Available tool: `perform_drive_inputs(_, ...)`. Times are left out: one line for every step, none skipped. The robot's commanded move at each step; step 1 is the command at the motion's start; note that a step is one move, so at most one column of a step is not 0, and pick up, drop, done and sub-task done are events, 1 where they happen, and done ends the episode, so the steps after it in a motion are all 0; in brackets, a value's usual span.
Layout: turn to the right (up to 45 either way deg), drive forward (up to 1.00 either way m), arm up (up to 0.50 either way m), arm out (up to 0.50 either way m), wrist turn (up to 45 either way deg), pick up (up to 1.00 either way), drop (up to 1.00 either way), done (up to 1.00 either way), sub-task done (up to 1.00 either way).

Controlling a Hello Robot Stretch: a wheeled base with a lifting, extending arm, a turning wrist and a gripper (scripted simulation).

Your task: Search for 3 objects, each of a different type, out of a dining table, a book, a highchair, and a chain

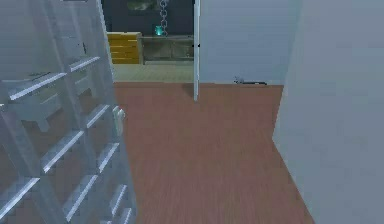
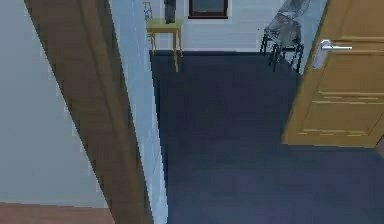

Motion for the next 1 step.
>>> perform_drive_inputs(0.0, 1.0, 0.0, 0.0, 0.0, 0.0, 0.0, 0.0, 0.0)
